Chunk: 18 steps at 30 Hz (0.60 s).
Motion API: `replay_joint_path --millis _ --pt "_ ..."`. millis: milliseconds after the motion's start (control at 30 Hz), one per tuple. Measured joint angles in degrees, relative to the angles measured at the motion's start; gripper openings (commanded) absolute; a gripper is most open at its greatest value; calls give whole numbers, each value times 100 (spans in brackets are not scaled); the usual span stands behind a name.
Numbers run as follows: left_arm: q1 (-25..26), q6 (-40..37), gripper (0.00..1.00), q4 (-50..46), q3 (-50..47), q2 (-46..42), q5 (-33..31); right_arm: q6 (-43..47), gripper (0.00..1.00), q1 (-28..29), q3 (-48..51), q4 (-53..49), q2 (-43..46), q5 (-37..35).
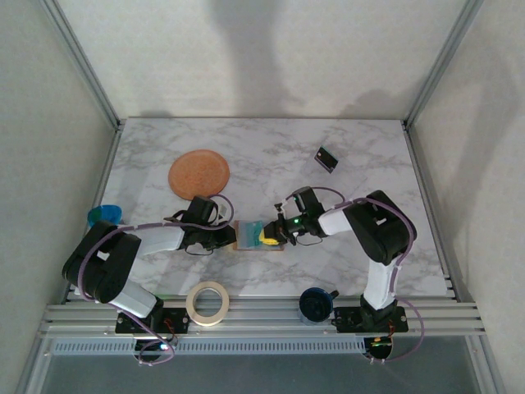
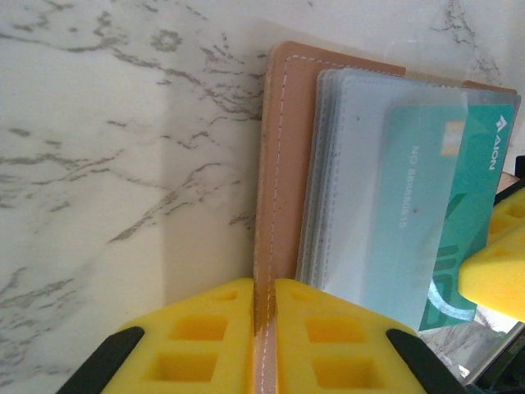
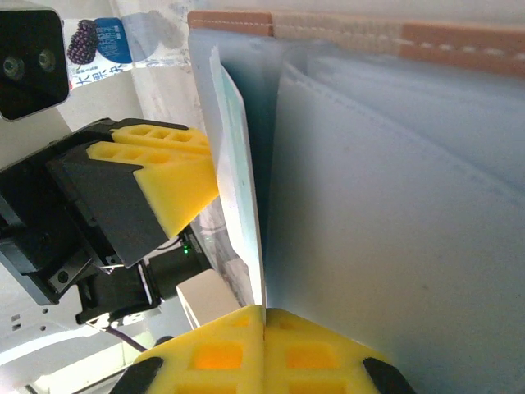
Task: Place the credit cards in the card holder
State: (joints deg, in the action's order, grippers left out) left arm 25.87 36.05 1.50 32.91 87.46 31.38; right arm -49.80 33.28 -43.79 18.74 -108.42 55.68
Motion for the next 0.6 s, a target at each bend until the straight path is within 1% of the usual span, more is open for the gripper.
replay_joint_path --millis 100,200,300,367,467,600 --pt "0 0 12 0 0 0 0 -37 5 55 -125 -15 -50 -11" --pt "0 0 11 0 -2 0 0 -46 13 98 -221 -26 -107 -17" --pt "0 0 11 0 -2 2 -2 2 17 129 -299 -181 -138 -28" --pt "0 -2 10 0 -4 0 -2 149 19 138 -389 -420 -129 -74" --pt "0 -2 10 0 -4 0 0 461 26 149 -498 -920 4 -247" --pt "0 -2 9 4 -4 0 17 846 28 149 -577 -1539 238 -516"
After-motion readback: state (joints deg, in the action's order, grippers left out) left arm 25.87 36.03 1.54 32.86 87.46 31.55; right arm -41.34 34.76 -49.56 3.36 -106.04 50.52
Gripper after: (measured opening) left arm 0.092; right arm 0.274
